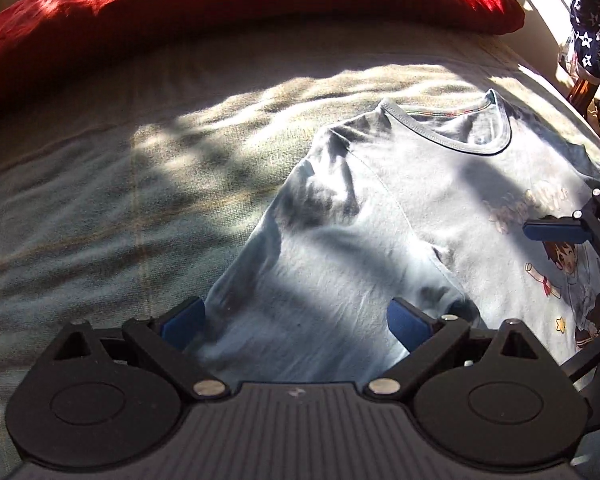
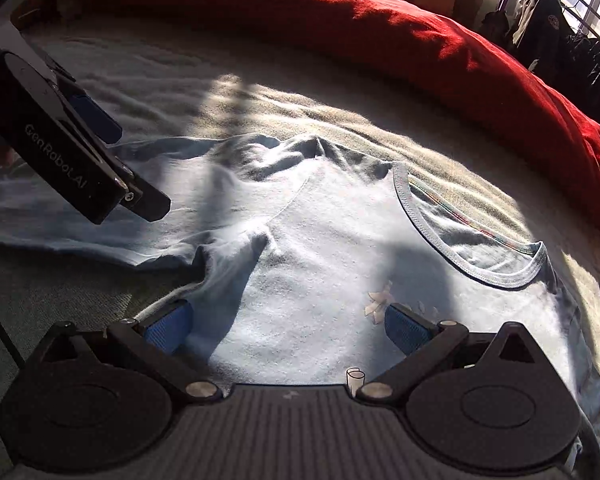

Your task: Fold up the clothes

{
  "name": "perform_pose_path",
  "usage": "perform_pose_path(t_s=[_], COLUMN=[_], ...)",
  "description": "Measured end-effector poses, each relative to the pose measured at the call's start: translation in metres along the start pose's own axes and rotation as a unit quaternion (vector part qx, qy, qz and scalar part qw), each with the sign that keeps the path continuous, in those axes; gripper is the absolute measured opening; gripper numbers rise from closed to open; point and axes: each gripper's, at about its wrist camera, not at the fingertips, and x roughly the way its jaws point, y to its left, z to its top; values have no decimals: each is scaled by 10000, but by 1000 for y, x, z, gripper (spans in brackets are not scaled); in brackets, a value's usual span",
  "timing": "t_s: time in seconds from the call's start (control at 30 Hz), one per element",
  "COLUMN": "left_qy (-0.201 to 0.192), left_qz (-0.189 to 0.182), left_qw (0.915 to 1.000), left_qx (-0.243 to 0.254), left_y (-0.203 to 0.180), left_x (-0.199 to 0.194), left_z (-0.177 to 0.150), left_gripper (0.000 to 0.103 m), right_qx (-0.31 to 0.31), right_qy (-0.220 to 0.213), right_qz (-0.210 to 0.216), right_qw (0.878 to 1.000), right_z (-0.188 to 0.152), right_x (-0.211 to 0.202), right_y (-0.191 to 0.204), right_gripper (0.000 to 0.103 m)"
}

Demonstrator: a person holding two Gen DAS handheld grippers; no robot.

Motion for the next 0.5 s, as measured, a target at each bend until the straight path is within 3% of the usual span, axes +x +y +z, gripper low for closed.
perform_pose_path(t_s=[0.17,0.27,0.4,0.5], left_qy=[-75,-80,-91,-92], left_qz=[31,43,133,177], left_qw=[9999,9999,9998,9998], left_qx=[143,146,72,-10], left_y=[-9,-8,-3,1], left_x=[5,4,1,0], left_z=[8,9,9,10], left_gripper=[97,97,97,97], right_qx=[-209,-142,-159,11], right_qy=[-59,-351,-148,-282], right_qz=[506,21,-797,-572], right_qw=[9985,9993,9966,9980], right_z=[-7,-5,-4,2], right_x=[-13,-23,-3,11], right_y=[22,10,-5,-5], right_gripper=[103,103,103,103])
